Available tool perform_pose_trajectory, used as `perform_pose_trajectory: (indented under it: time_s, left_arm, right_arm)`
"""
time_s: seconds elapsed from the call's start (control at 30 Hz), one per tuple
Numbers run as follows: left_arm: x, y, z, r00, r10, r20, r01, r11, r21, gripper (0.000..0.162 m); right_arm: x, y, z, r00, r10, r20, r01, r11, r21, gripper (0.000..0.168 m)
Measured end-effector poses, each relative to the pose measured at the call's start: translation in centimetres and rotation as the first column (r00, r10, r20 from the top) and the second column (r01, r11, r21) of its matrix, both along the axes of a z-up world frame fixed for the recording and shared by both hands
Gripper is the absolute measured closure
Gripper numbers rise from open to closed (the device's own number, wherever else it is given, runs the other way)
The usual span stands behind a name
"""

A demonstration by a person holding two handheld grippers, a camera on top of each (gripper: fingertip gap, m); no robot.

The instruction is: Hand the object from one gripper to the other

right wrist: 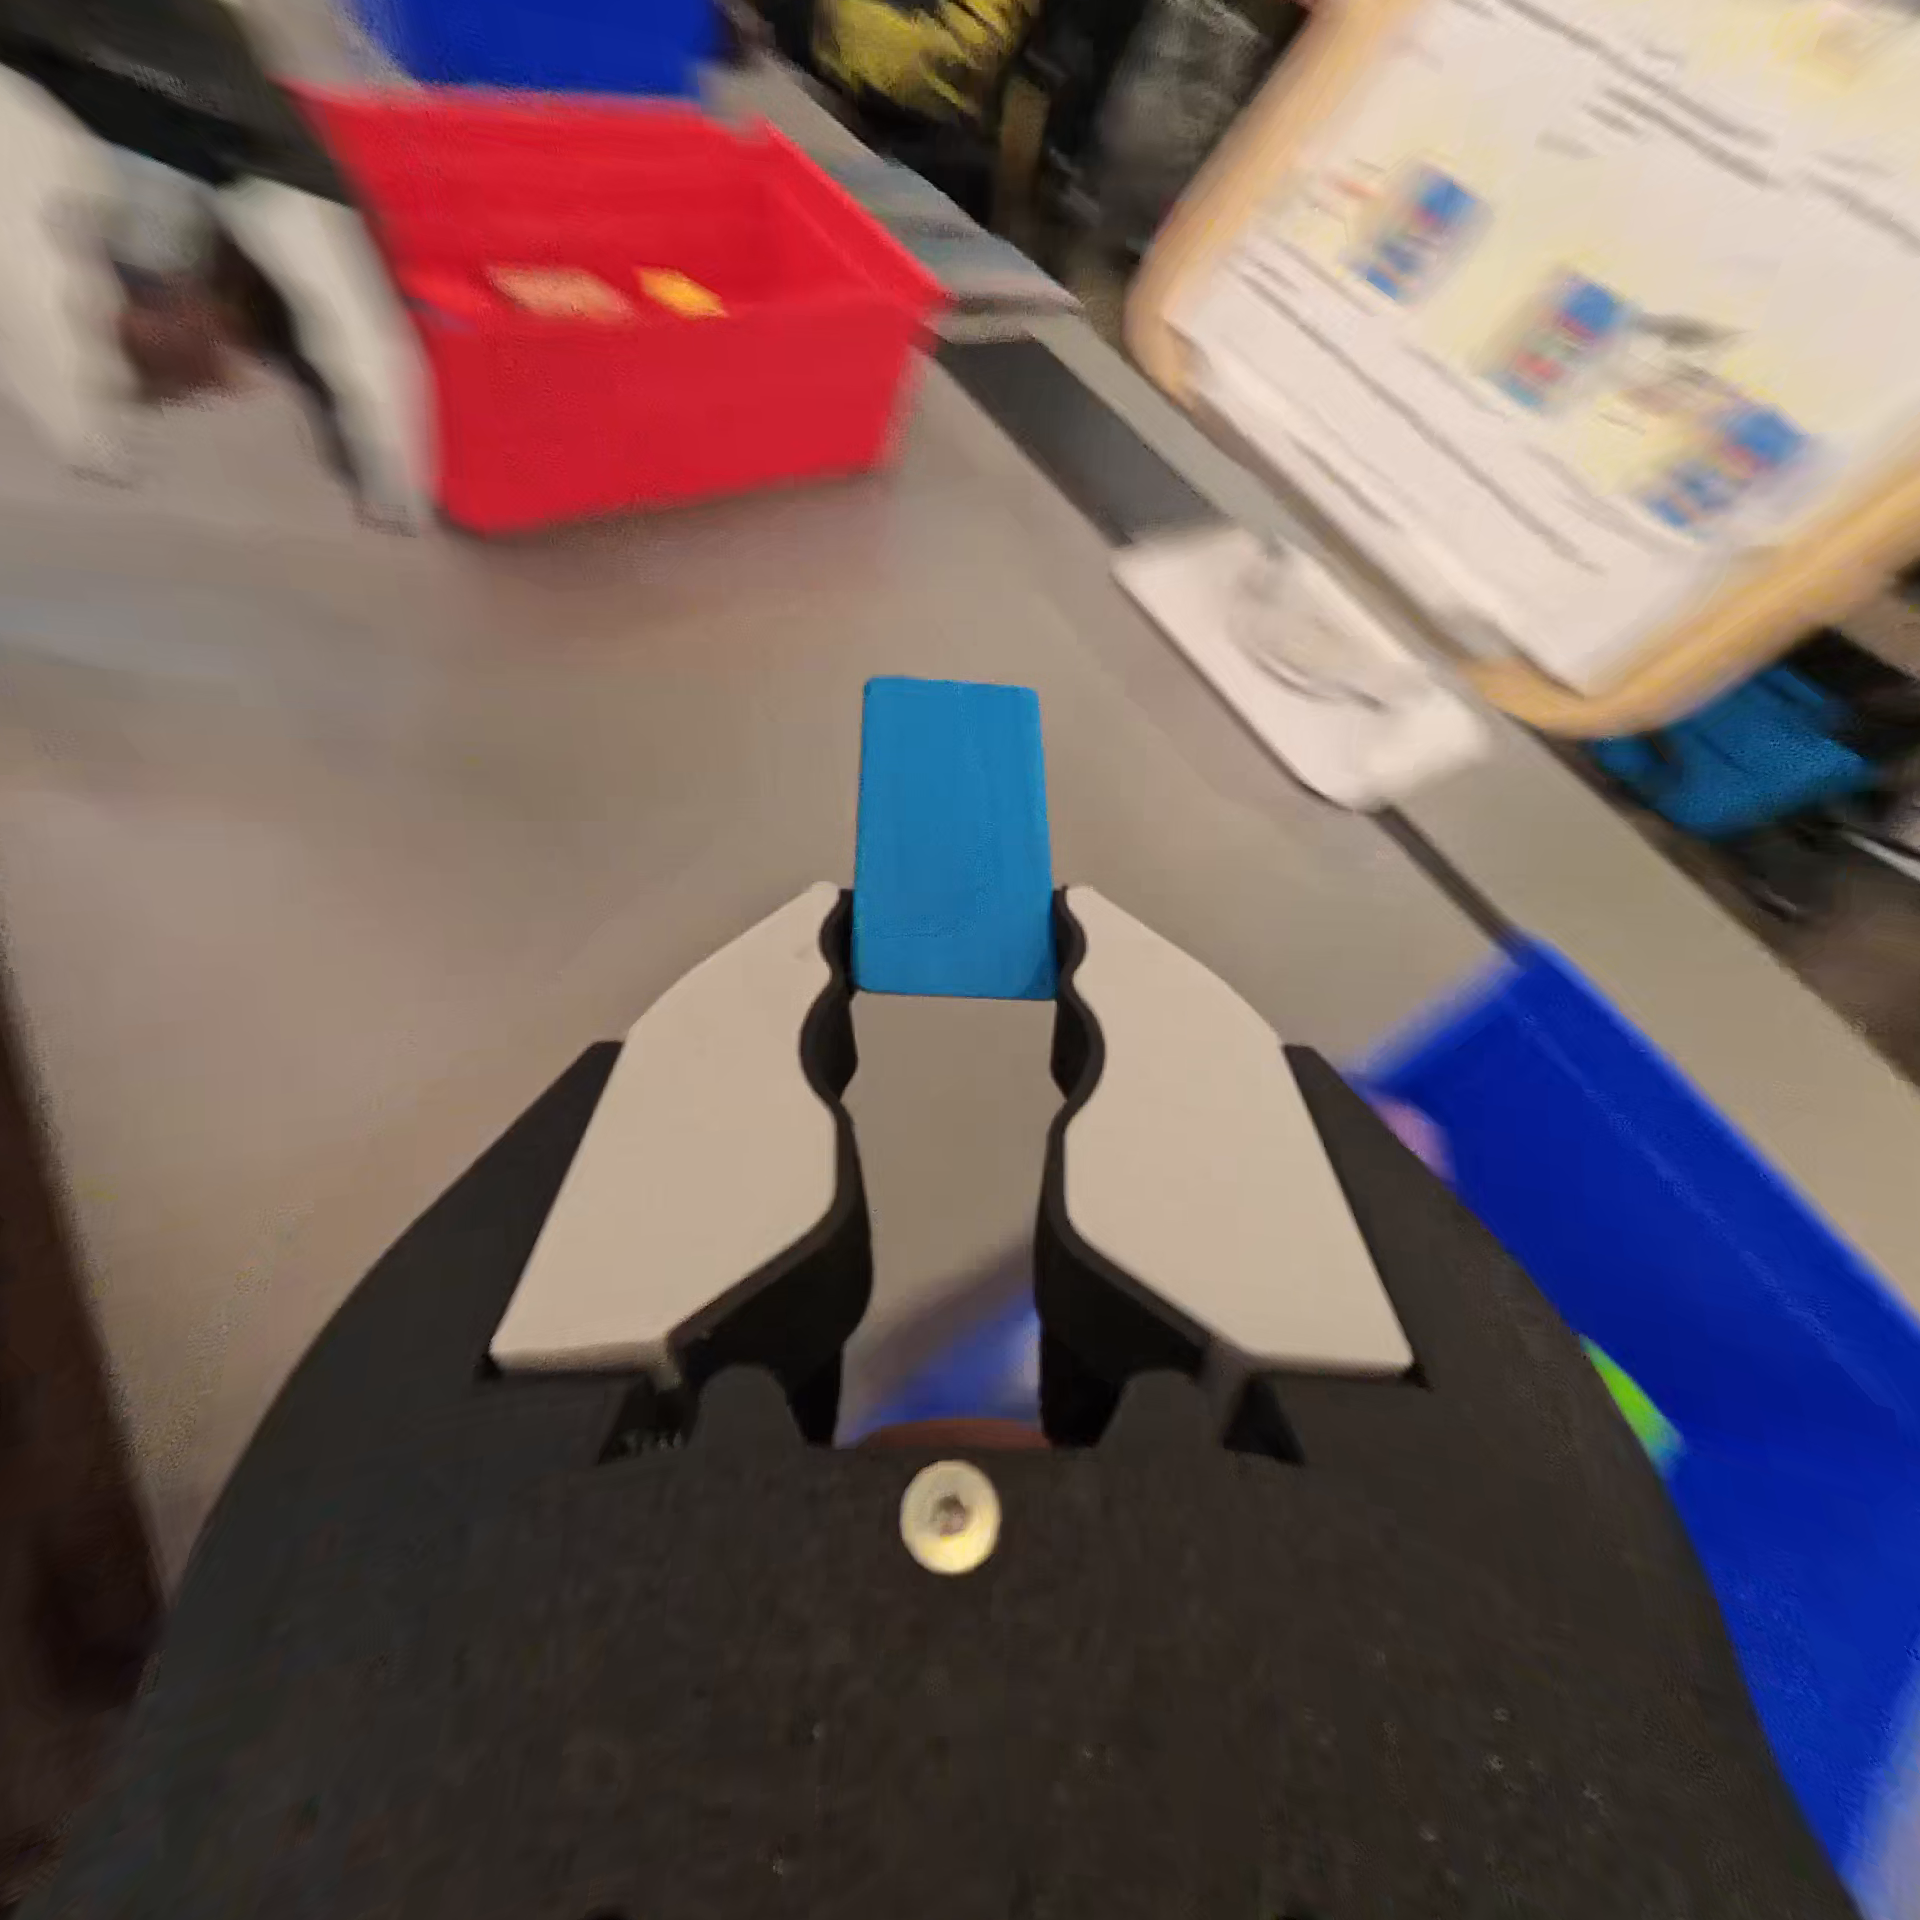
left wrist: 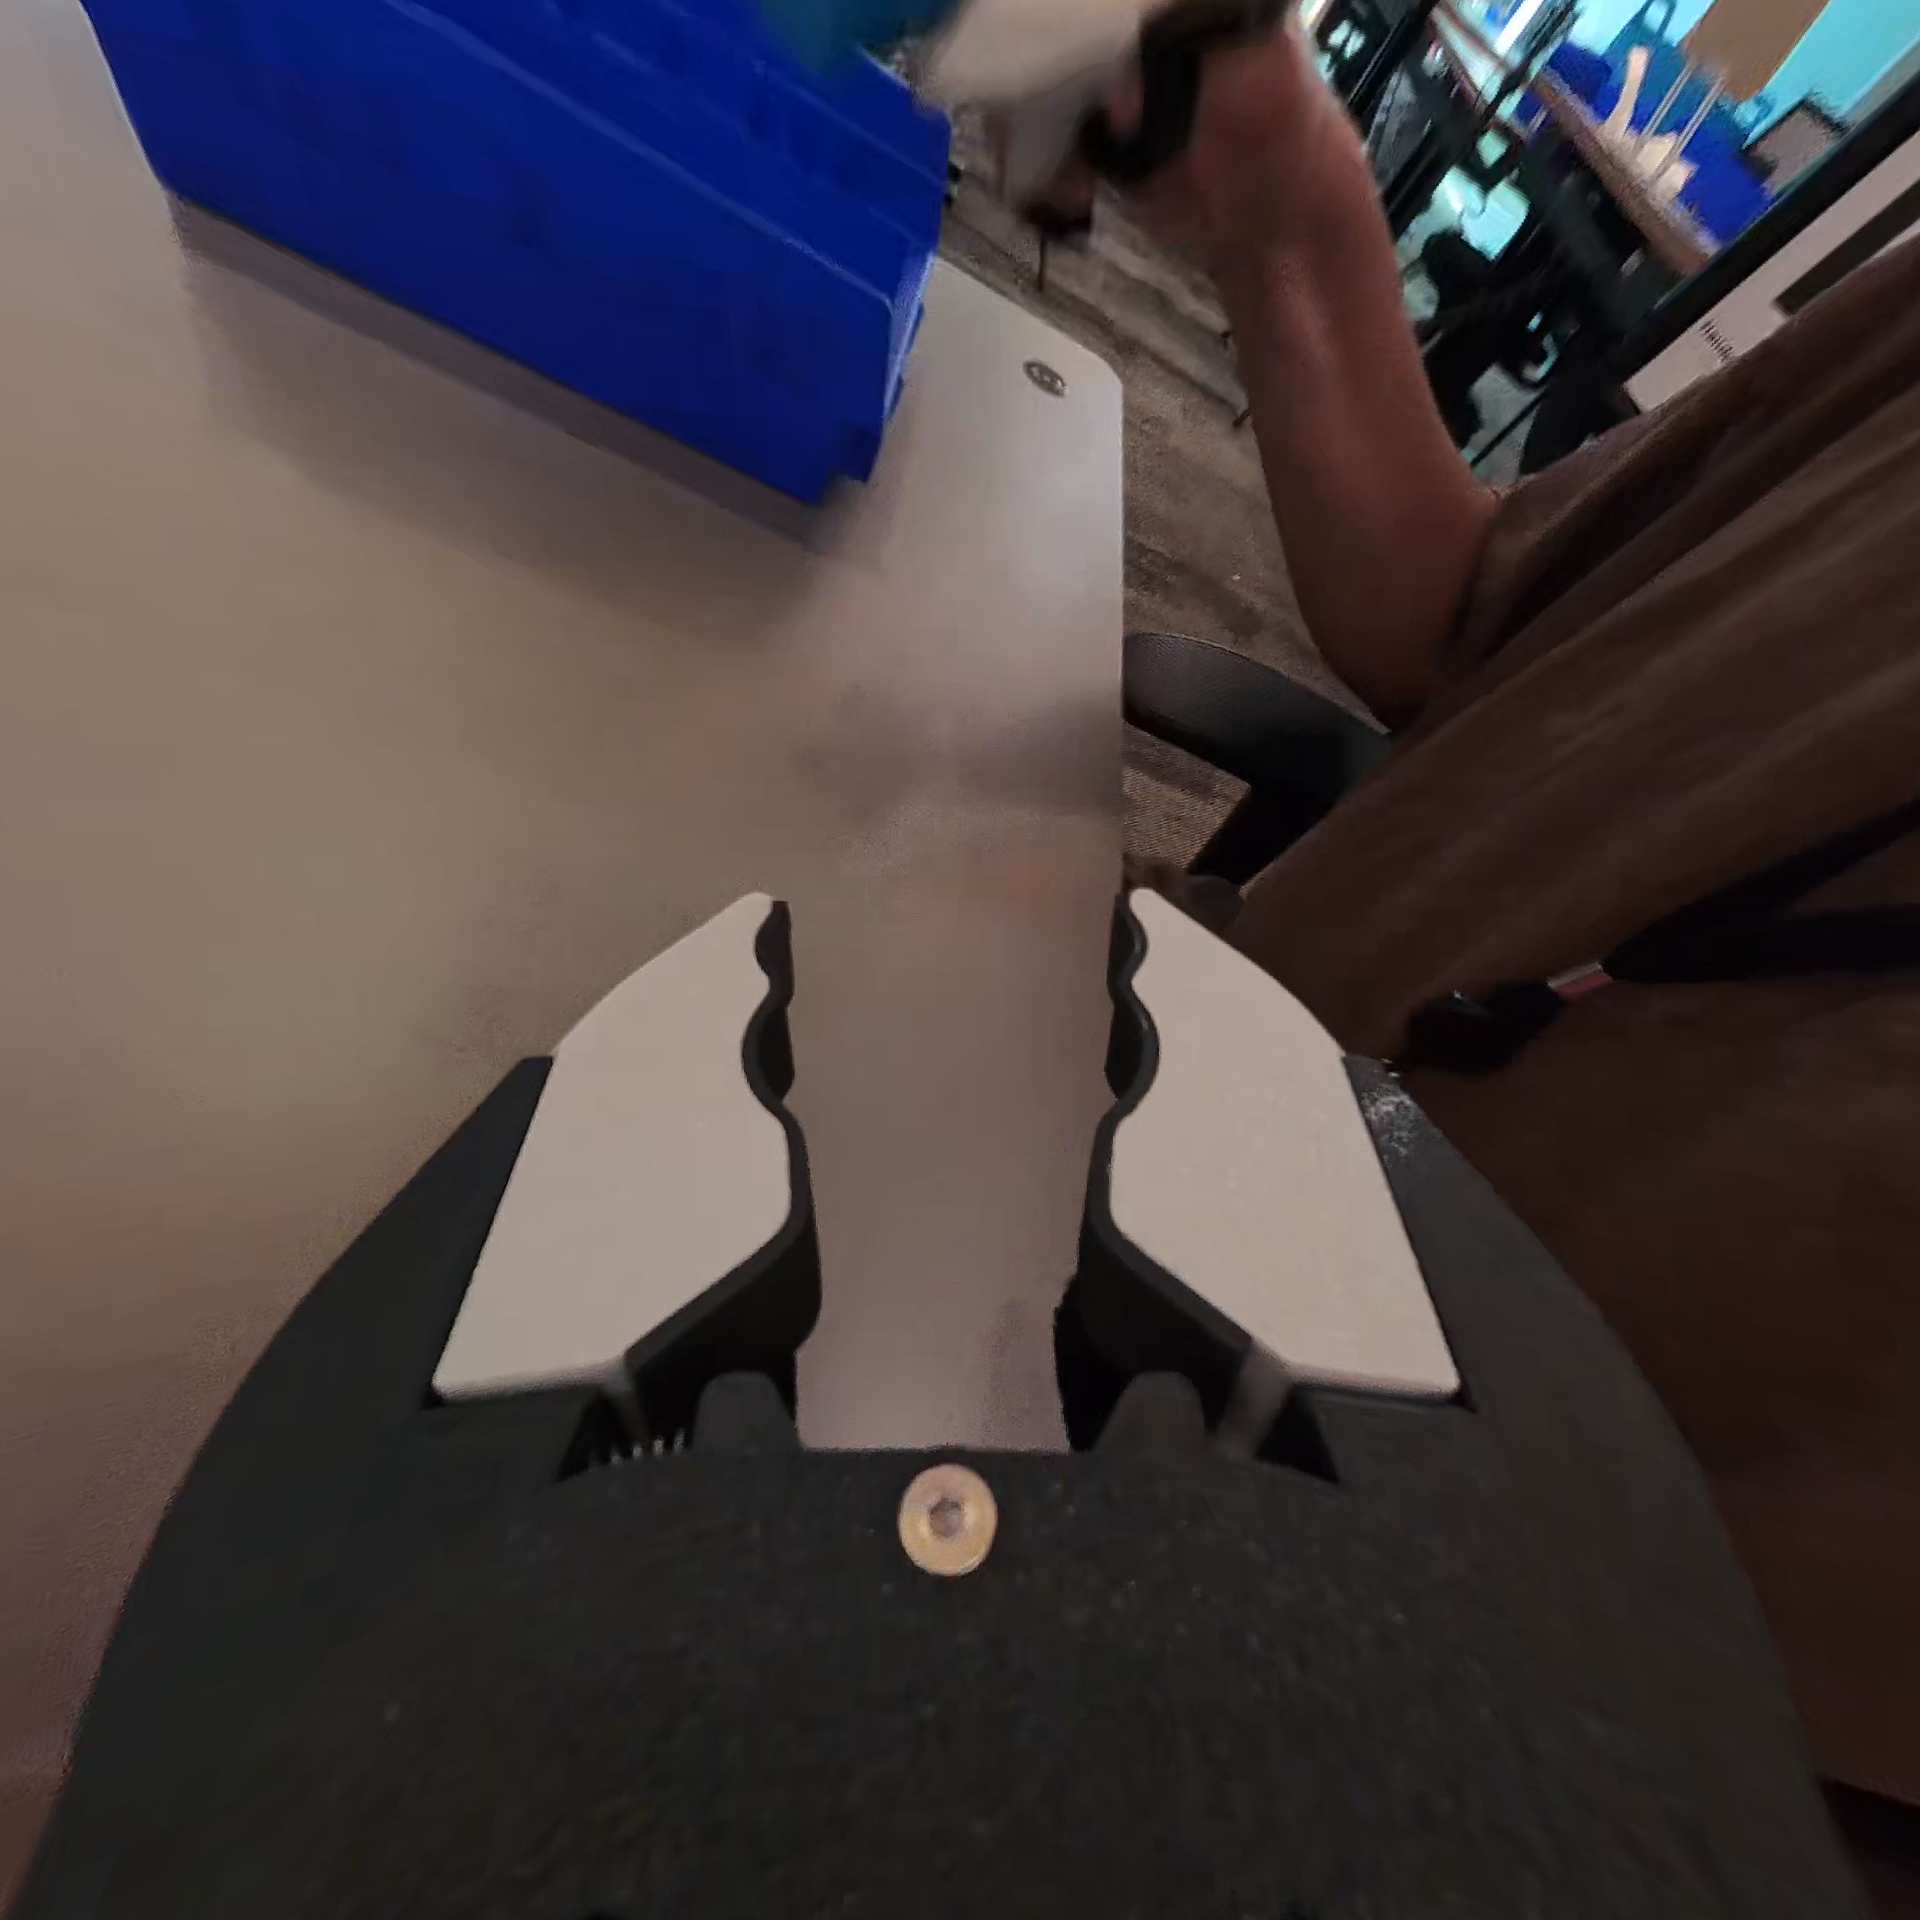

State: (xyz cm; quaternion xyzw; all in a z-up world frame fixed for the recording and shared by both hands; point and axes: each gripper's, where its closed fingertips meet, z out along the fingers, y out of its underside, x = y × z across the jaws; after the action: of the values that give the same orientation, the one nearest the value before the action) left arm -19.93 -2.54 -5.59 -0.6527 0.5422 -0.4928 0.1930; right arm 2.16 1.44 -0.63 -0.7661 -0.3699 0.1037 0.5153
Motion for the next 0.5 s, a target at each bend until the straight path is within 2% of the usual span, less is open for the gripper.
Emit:
perform_pose_trajectory:
  time_s: [0.07, 0.13, 0.2, 0.3, 0.5]
  left_arm:
    - [-0.7, -1.4, -1.8, 1.000, 0.019, -0.016, -0.020, 0.999, -0.050, 0.105]
    - [-1.0, -2.5, -2.8, 0.999, 0.035, -0.007, -0.035, 0.995, -0.093, 0.105]
    - [-0.7, -3.2, -3.1, 0.998, 0.051, 0.037, -0.044, 0.987, -0.156, 0.106]
    - [0.1, -3.9, -3.1, 0.994, 0.065, 0.084, -0.046, 0.974, -0.220, 0.108]
    - [0.5, -5.0, -3.5, 0.996, 0.059, 0.067, -0.046, 0.982, -0.183, 0.109]
  right_arm:
    - [7.4, 0.6, 0.0, 0.981, -0.162, 0.107, 0.166, 0.986, -0.026, 0.133]
    - [12.9, 1.3, -2.5, 0.948, -0.244, 0.207, 0.271, 0.955, -0.117, 0.133]
    - [15.2, 2.3, -6.0, 0.941, -0.216, 0.259, 0.274, 0.938, -0.211, 0.133]
    - [15.7, 3.9, -10.5, 0.948, -0.124, 0.293, 0.221, 0.919, -0.326, 0.133]
    - [16.1, 5.8, -14.5, 0.947, 0.026, 0.320, 0.128, 0.884, -0.450, 0.133]
